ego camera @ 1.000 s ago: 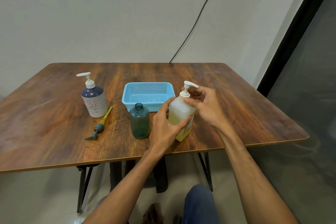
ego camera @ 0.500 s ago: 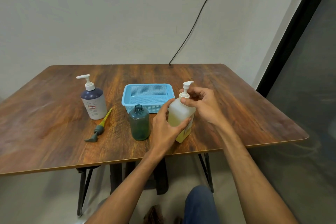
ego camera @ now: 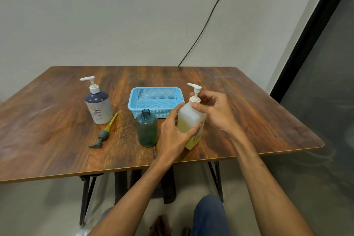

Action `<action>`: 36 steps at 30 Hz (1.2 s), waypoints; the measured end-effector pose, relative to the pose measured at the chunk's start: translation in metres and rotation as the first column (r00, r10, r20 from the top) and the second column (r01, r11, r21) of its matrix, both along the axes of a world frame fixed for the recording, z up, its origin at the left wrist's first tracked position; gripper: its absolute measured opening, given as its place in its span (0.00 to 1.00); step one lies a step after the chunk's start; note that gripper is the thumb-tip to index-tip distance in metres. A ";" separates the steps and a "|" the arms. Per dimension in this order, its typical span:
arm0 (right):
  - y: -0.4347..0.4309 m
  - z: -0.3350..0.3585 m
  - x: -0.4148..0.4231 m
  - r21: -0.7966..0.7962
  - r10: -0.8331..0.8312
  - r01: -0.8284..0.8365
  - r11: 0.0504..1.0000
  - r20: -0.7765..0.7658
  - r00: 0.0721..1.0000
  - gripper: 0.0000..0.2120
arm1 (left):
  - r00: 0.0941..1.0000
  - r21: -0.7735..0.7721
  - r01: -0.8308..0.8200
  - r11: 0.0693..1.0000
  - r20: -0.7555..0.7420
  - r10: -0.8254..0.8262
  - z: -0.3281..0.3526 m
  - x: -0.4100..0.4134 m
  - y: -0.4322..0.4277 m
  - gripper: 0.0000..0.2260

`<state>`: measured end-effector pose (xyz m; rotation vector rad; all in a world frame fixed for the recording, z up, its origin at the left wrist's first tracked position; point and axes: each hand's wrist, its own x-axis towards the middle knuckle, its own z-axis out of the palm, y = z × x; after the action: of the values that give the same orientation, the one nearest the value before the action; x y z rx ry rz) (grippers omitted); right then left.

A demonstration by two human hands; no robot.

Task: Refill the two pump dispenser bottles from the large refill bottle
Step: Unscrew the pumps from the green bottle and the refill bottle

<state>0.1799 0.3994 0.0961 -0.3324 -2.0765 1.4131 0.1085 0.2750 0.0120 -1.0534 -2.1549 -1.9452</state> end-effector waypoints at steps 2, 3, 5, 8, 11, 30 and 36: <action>0.001 0.001 0.002 -0.018 0.008 -0.008 1.000 -0.014 1.000 0.14 | 1.000 0.005 0.000 1.000 0.001 0.000 0.001 0.001 0.000 0.36; -0.001 0.000 0.001 -0.001 -0.044 0.044 0.999 -0.035 0.998 0.15 | 1.000 0.009 -0.001 1.000 0.002 0.001 0.001 0.002 0.000 0.36; -0.008 -0.005 -0.005 0.067 -0.181 0.188 0.980 -0.092 0.979 0.16 | 1.000 0.022 -0.001 1.000 0.005 0.001 0.002 0.003 0.000 0.34; -0.016 -0.012 -0.012 0.160 -0.304 0.329 0.931 -0.164 0.939 0.15 | 1.000 0.032 0.010 0.999 0.010 -0.011 0.003 0.003 -0.001 0.33; -0.010 -0.007 -0.012 0.107 -0.233 0.247 0.963 -0.123 0.965 0.08 | 1.000 0.015 0.012 1.000 0.010 -0.012 0.002 0.001 0.000 0.36; -0.001 0.003 -0.001 -0.119 -0.031 0.022 0.993 -0.079 0.996 0.18 | 1.000 -0.001 0.000 1.000 -0.001 0.000 0.002 0.002 -0.001 0.36; -0.013 -0.010 -0.011 0.022 -0.220 0.222 0.975 -0.092 0.971 0.21 | 1.000 0.032 0.014 0.999 0.023 -0.015 0.003 0.004 -0.001 0.35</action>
<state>0.1689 0.3866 0.0866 -0.4636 -1.9219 1.2384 0.1122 0.2740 0.0146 -1.0492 -2.1267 -2.0009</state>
